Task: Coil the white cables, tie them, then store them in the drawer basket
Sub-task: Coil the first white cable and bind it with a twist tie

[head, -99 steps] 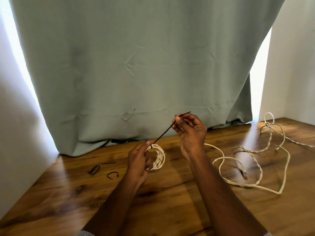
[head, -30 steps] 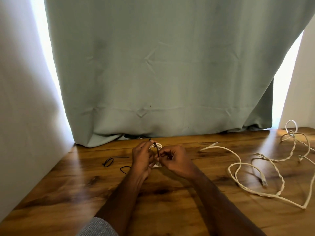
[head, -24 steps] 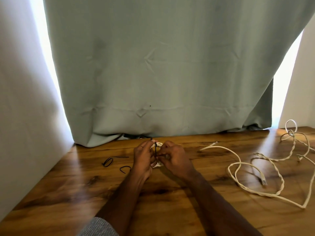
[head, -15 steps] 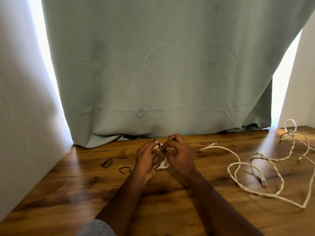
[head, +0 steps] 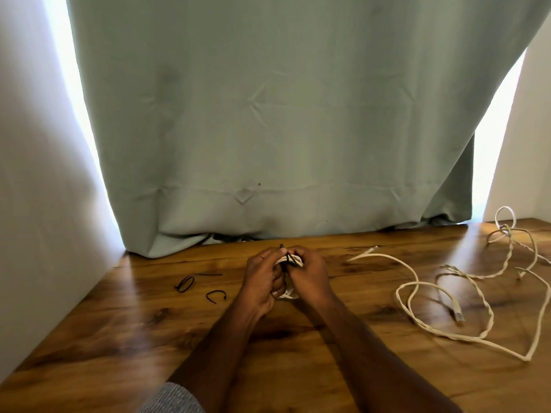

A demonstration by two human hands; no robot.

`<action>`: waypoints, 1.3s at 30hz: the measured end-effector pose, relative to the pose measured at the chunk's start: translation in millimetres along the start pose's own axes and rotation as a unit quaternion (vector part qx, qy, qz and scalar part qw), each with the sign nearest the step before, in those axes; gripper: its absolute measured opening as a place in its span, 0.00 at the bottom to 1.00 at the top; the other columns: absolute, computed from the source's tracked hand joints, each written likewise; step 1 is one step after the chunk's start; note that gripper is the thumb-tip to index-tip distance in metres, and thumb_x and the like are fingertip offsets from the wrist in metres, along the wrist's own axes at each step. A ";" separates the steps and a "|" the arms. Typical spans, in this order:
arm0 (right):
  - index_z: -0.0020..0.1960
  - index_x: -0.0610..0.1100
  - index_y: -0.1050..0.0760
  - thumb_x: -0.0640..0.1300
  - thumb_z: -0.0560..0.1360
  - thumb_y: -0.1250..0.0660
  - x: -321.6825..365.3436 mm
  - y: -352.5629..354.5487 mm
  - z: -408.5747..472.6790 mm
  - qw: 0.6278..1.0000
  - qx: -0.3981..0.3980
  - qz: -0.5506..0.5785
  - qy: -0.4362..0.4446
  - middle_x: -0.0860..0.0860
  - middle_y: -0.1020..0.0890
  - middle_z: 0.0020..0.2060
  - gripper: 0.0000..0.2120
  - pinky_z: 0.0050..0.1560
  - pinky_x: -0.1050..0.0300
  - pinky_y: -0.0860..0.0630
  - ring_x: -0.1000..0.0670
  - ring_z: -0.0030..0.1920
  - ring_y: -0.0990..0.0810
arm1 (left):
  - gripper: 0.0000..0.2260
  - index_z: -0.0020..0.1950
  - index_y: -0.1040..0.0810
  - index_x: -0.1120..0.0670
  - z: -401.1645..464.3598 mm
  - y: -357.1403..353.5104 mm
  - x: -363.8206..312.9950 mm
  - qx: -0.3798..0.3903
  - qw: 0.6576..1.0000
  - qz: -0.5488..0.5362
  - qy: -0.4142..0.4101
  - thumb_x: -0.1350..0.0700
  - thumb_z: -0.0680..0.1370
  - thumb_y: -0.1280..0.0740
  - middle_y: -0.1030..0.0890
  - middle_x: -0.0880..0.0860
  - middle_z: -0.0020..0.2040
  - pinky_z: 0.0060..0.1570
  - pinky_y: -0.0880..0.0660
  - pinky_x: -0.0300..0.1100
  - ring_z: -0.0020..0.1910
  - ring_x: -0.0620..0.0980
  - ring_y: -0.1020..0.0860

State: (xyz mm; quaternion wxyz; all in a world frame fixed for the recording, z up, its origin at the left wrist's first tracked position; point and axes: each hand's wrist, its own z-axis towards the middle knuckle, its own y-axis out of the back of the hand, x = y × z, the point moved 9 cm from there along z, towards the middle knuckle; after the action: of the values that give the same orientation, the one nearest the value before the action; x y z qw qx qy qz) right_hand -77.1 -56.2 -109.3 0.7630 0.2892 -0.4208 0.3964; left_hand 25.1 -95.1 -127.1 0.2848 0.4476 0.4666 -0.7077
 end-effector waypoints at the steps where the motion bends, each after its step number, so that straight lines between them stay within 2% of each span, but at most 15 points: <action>1: 0.44 0.46 0.16 0.34 0.68 0.32 -2.7 -0.5 0.4 0.999 0.002 0.032 -0.011 0.49 0.14 0.38 0.11 0.44 0.53 0.21 0.52 0.41 0.16 | 0.11 0.40 0.20 0.55 0.4 0.3 -0.8 0.002 1.000 0.002 -0.002 0.59 0.80 0.36 0.41 0.50 0.21 0.22 0.46 0.30 0.16 0.43 0.43; 5: 0.43 0.50 0.15 0.26 0.68 0.33 -8.1 -4.4 0.1 0.992 0.030 0.113 -0.046 0.47 0.13 0.41 0.20 0.49 0.47 0.20 0.48 0.43 0.16 | 0.08 0.45 0.19 0.59 0.3 1.4 -2.2 0.008 1.000 0.015 -0.005 0.59 0.81 0.36 0.41 0.49 0.21 0.24 0.48 0.33 0.16 0.43 0.44; 8: 0.50 0.46 0.15 0.24 0.68 0.33 -5.9 -4.0 0.5 0.986 0.069 0.130 -0.073 0.44 0.13 0.46 0.21 0.56 0.40 0.20 0.43 0.49 0.15 | 0.07 0.49 0.20 0.61 -0.4 1.4 -2.5 0.010 1.000 0.011 -0.002 0.59 0.81 0.37 0.41 0.49 0.21 0.23 0.47 0.32 0.16 0.43 0.44; 11: 0.61 0.42 0.19 0.21 0.69 0.39 -7.8 -4.0 -3.8 0.955 0.147 0.203 -0.161 0.45 0.14 0.55 0.27 0.55 0.46 0.20 0.42 0.57 0.16 | 0.08 0.44 0.21 0.59 -2.5 2.4 -5.7 0.006 1.000 0.010 0.001 0.60 0.81 0.37 0.35 0.48 0.20 0.21 0.47 0.32 0.15 0.42 0.42; 14: 0.64 0.42 0.20 0.29 0.72 0.39 -6.8 -3.4 -10.1 0.920 0.184 0.268 -0.220 0.46 0.15 0.56 0.24 0.56 0.46 0.26 0.45 0.54 0.17 | 0.10 0.40 0.20 0.56 -3.4 0.7 -4.3 0.014 1.000 0.007 0.001 0.60 0.80 0.36 0.35 0.49 0.21 0.22 0.47 0.32 0.16 0.43 0.42; 17: 0.61 0.41 0.19 0.36 0.79 0.37 -11.6 6.6 -3.5 0.926 0.113 0.281 -0.224 0.46 0.14 0.53 0.14 0.55 0.50 0.23 0.48 0.51 0.16 | 0.09 0.41 0.20 0.57 -2.4 -1.9 1.4 0.031 0.999 0.015 0.008 0.59 0.80 0.35 0.38 0.50 0.21 0.23 0.48 0.33 0.16 0.44 0.43; 20: 0.60 0.40 0.18 0.34 0.77 0.31 -25.3 23.9 5.5 0.941 0.026 0.262 -0.212 0.43 0.13 0.50 0.12 0.48 0.51 0.19 0.45 0.49 0.14 | 0.07 0.51 0.22 0.61 -2.8 -7.5 5.6 0.054 0.998 0.031 0.017 0.58 0.80 0.35 0.40 0.50 0.22 0.24 0.48 0.34 0.17 0.44 0.44; 23: 0.59 0.38 0.19 0.30 0.76 0.31 -32.6 35.0 8.4 0.935 -0.021 0.281 -0.214 0.42 0.13 0.48 0.13 0.48 0.50 0.17 0.45 0.45 0.13 | 0.09 0.43 0.19 0.58 -5.8 -13.6 9.8 0.069 0.996 0.046 0.023 0.59 0.80 0.36 0.41 0.51 0.23 0.25 0.49 0.36 0.17 0.44 0.44; 26: 0.59 0.39 0.20 0.27 0.74 0.30 -27.0 42.1 10.7 0.941 -0.034 0.281 -0.187 0.41 0.14 0.40 0.16 0.41 0.53 0.17 0.46 0.36 0.15 | 0.09 0.44 0.18 0.59 -11.3 -22.9 13.3 0.087 0.994 0.060 0.031 0.59 0.80 0.36 0.42 0.51 0.22 0.24 0.50 0.35 0.17 0.44 0.45; 28: 0.58 0.41 0.22 0.27 0.71 0.27 -28.9 43.7 12.0 0.949 -0.039 0.256 -0.182 0.40 0.14 0.38 0.19 0.40 0.52 0.18 0.45 0.34 0.16 | 0.10 0.43 0.18 0.58 -15.2 -29.6 16.3 0.098 0.992 0.069 0.040 0.59 0.80 0.36 0.42 0.51 0.22 0.25 0.50 0.35 0.17 0.44 0.45; 30: 0.54 0.34 0.21 0.29 0.71 0.25 -33.6 45.2 12.5 0.951 -0.050 0.234 -0.194 0.38 0.15 0.38 0.13 0.41 0.51 0.19 0.45 0.33 0.17 | 0.12 0.40 0.17 0.55 -19.4 -36.3 18.7 0.108 0.989 0.086 0.048 0.58 0.80 0.36 0.42 0.50 0.23 0.25 0.49 0.35 0.18 0.44 0.45; 32: 0.50 0.29 0.21 0.31 0.73 0.27 -36.0 48.5 14.0 0.952 -0.059 0.223 -0.201 0.37 0.16 0.37 0.08 0.36 0.55 0.20 0.47 0.30 0.19 | 0.12 0.39 0.17 0.54 -21.8 -39.5 20.0 0.111 0.988 0.094 0.052 0.59 0.80 0.36 0.41 0.50 0.22 0.25 0.50 0.36 0.18 0.44 0.45; 34: 0.48 0.31 0.20 0.33 0.74 0.27 -38.2 56.1 17.3 0.956 -0.074 0.206 -0.196 0.39 0.17 0.36 0.05 0.33 0.56 0.19 0.49 0.29 0.18 | 0.11 0.41 0.17 0.57 -21.4 -37.6 19.4 0.105 0.989 0.096 0.050 0.59 0.81 0.36 0.41 0.50 0.22 0.25 0.51 0.36 0.18 0.44 0.45; 37: 0.47 0.34 0.18 0.34 0.75 0.27 -45.1 65.2 20.2 0.961 -0.090 0.177 -0.191 0.42 0.16 0.35 0.02 0.39 0.53 0.16 0.49 0.33 0.17 | 0.09 0.45 0.18 0.60 -17.8 -32.2 17.6 0.093 0.990 0.102 0.039 0.59 0.80 0.36 0.41 0.50 0.22 0.26 0.51 0.37 0.17 0.44 0.45; 39: 0.48 0.33 0.18 0.34 0.74 0.27 -49.0 67.6 21.3 0.964 -0.095 0.159 -0.189 0.42 0.16 0.35 0.04 0.37 0.55 0.17 0.49 0.33 0.17 | 0.10 0.44 0.17 0.59 -16.5 -31.9 16.3 0.091 0.990 0.108 0.031 0.59 0.80 0.35 0.40 0.50 0.22 0.26 0.50 0.37 0.18 0.44 0.45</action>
State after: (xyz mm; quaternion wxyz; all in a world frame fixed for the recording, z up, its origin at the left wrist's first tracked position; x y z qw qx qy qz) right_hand -159.5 -55.3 -134.5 0.6208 0.2137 -0.6336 0.4092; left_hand -2.1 -66.9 -131.5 0.3027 0.5411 0.3578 -0.6983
